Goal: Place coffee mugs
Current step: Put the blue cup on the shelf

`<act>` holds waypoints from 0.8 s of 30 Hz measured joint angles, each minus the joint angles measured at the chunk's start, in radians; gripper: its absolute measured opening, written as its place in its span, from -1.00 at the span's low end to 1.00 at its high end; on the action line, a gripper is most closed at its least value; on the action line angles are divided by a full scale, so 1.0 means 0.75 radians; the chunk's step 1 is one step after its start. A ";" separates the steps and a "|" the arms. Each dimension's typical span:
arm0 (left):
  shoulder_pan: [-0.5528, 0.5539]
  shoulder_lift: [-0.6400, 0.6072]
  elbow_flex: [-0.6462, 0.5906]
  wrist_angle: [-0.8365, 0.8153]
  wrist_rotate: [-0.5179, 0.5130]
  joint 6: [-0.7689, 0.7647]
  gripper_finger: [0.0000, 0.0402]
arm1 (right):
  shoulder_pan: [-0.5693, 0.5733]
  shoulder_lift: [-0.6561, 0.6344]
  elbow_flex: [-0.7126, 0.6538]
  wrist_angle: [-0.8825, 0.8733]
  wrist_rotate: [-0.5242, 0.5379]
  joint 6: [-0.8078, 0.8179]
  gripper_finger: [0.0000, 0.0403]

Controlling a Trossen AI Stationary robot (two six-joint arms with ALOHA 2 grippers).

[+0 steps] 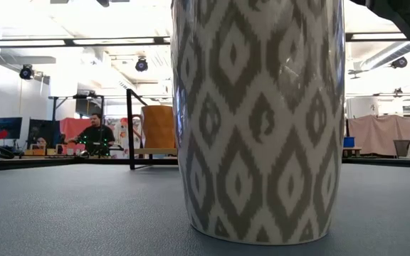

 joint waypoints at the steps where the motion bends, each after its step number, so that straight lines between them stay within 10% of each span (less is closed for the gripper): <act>1: 0.000 0.000 0.000 0.000 0.000 0.000 -0.43 | -0.004 0.000 0.000 0.001 0.000 -0.001 -0.93; 24: 0.000 0.000 0.000 0.000 0.000 0.001 -0.43 | -0.042 0.050 0.003 0.039 -0.010 -0.008 -0.94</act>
